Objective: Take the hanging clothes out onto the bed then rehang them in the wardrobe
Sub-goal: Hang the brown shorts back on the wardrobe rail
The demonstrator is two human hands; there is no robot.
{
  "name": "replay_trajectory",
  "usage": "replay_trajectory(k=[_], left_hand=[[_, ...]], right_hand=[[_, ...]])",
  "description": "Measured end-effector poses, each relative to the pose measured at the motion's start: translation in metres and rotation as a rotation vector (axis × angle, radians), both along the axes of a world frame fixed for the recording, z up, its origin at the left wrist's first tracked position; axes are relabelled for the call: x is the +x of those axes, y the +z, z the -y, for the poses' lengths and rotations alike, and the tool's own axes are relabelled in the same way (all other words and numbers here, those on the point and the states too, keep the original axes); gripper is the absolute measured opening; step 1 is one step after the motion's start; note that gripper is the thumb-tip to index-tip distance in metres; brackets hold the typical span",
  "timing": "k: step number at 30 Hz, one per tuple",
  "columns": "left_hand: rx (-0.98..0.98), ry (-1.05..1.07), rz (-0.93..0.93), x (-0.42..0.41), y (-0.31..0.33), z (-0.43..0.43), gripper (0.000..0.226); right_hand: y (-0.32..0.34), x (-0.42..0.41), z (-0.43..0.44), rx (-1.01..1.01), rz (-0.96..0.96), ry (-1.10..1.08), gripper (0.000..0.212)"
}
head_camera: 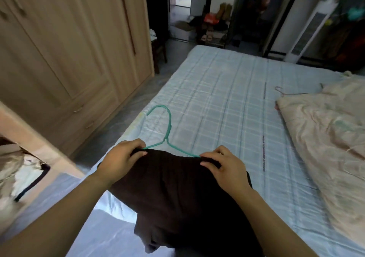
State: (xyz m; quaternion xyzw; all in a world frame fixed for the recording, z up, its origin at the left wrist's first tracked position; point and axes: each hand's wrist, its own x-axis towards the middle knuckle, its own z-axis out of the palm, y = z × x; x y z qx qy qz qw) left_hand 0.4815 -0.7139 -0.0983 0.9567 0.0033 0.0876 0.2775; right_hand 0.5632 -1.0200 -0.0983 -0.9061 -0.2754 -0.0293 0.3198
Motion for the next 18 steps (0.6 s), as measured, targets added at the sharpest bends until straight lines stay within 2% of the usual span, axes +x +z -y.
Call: replay_trajectory(k=[6, 13, 18], left_hand=[[-0.044, 0.106, 0.101, -0.126, 0.017, -0.054, 0.011], [-0.02, 0.408, 0.091, -0.272, 0.023, -0.133, 0.017], [0.071, 0.607, 0.19, -0.352, 0.045, -0.184, 0.03]], right_hand=[[0.024, -0.086, -0.07, 0.028, 0.091, 0.121, 0.016], [0.02, -0.173, -0.183, 0.129, 0.136, 0.344, 0.018], [0.024, -0.21, -0.27, 0.182, 0.139, 0.524, 0.021]])
